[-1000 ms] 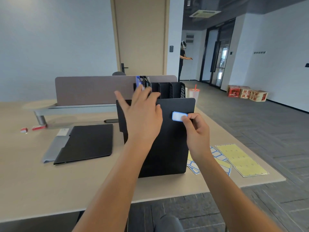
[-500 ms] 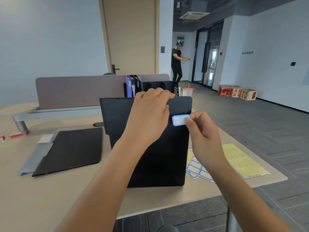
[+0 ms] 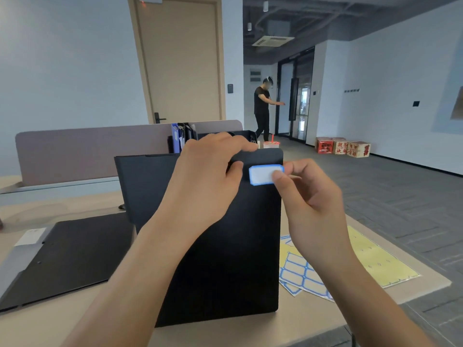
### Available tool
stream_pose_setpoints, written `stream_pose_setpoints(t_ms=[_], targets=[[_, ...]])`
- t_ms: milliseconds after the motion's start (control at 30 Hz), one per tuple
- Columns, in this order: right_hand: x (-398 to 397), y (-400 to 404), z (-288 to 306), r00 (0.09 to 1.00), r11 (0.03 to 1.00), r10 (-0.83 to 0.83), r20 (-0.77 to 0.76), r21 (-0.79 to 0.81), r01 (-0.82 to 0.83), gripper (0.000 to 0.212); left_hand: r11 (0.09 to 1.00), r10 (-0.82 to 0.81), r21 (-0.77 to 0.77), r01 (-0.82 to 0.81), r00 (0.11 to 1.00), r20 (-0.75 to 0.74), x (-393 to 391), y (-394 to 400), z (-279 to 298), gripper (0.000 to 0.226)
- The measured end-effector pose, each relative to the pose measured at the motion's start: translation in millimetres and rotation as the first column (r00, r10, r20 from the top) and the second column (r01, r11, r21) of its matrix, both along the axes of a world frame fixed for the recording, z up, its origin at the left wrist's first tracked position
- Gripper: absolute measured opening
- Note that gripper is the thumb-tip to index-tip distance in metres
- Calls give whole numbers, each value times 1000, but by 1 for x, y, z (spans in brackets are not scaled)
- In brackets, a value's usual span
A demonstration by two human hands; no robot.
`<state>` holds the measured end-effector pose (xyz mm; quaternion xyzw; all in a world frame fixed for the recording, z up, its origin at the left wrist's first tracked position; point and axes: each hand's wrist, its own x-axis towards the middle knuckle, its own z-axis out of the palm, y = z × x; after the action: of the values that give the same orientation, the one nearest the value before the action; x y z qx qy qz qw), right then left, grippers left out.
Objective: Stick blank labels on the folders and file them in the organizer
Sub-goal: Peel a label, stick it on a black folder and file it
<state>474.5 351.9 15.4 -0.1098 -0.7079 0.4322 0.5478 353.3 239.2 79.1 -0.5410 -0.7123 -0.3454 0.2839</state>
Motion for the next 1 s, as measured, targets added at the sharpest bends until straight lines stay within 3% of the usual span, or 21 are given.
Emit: stream_pose_setpoints(t_ms=[433, 667, 1000], targets=[[-52, 27, 12, 999, 999, 0, 38, 41, -2, 13, 998, -46, 48, 48, 999, -28, -64, 30, -7, 39], [-58, 22, 11, 999, 998, 33, 31, 59, -35, 14, 973, 6, 231, 16, 996, -94, -67, 23, -24, 30], [-71, 17, 11, 1000, 999, 2, 1, 41, -2, 15, 992, -71, 101, 74, 997, -36, -85, 22, -11, 33]])
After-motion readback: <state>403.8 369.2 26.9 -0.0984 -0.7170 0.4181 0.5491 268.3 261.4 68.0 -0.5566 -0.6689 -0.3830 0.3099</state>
